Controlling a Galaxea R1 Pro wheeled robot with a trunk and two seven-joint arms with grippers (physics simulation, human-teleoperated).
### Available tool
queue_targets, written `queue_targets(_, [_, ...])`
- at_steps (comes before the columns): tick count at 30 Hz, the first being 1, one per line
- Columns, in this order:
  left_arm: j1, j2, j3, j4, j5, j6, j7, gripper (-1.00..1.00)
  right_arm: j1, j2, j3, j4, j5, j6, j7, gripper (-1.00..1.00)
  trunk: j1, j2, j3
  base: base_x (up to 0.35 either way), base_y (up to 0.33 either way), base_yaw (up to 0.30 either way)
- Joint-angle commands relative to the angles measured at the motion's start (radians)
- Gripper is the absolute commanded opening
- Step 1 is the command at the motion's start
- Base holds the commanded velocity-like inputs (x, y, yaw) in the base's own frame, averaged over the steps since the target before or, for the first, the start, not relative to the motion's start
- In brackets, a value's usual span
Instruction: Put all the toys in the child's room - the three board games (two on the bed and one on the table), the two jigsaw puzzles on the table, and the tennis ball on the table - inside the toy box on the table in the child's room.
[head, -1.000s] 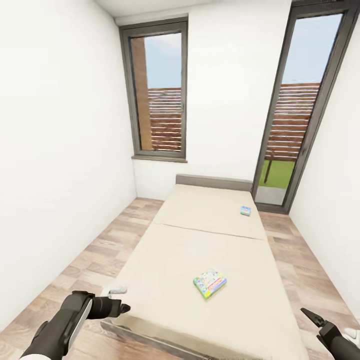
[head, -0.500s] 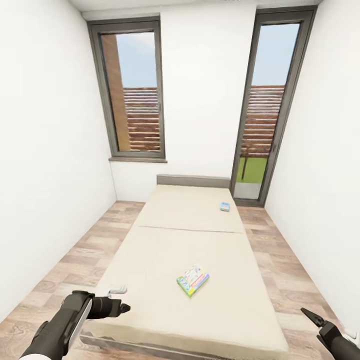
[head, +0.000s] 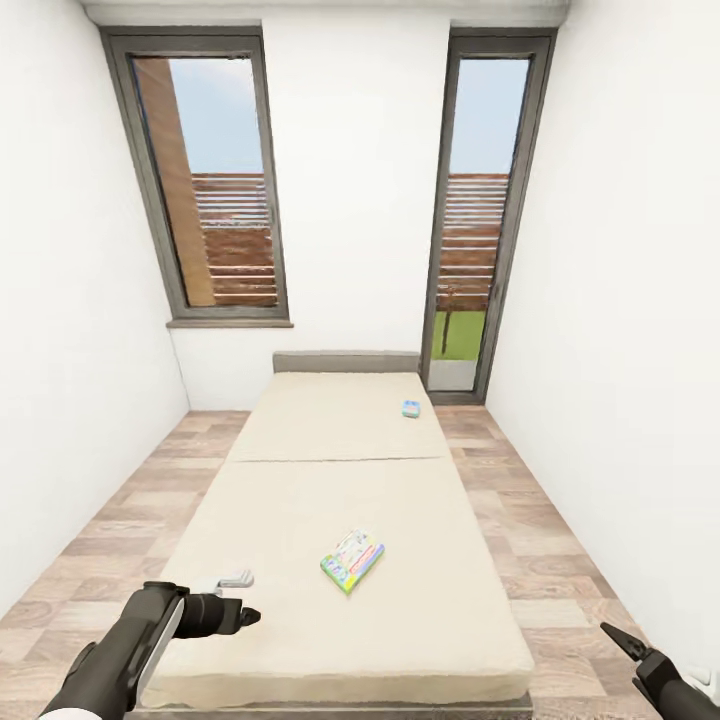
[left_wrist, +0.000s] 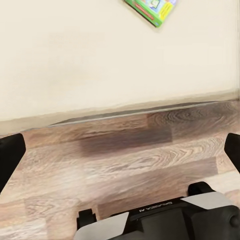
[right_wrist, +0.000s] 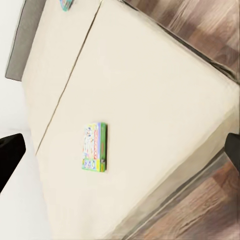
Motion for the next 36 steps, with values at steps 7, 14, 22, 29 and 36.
queue_targets(7, [0.000, 0.000, 0.003, -0.001, -0.008, 0.003, -0.007, 1.00, -0.001, 0.002, 0.000, 0.004, 0.002, -0.092, 0.003, 1.00, 0.001, -0.002, -0.002, 0.185, 0.000, -0.280])
queue_targets(14, [0.000, 0.000, 0.004, -0.001, -0.008, 0.004, -0.006, 1.00, -0.001, 0.002, 0.002, 0.004, 0.003, -0.106, 0.002, 1.00, 0.001, -0.002, -0.002, 0.099, 0.000, -0.280])
queue_targets(22, [0.000, 0.000, 0.006, -0.001, -0.008, 0.004, -0.006, 1.00, -0.001, 0.002, 0.008, 0.004, 0.003, -0.107, -0.002, 1.00, 0.001, -0.002, -0.002, 0.146, 0.031, -0.280])
queue_targets(29, [0.000, 0.000, 0.006, -0.001, -0.008, 0.005, -0.006, 1.00, -0.001, 0.003, 0.026, 0.003, 0.003, -0.107, -0.012, 1.00, 0.001, -0.002, -0.002, 0.028, 0.015, -0.280])
queue_targets(36, [0.000, -0.001, 0.007, -0.001, -0.008, 0.004, -0.003, 1.00, -0.003, 0.001, 0.074, -0.005, 0.004, -0.104, -0.054, 1.00, 0.001, -0.002, -0.002, 0.075, 0.091, -0.280])
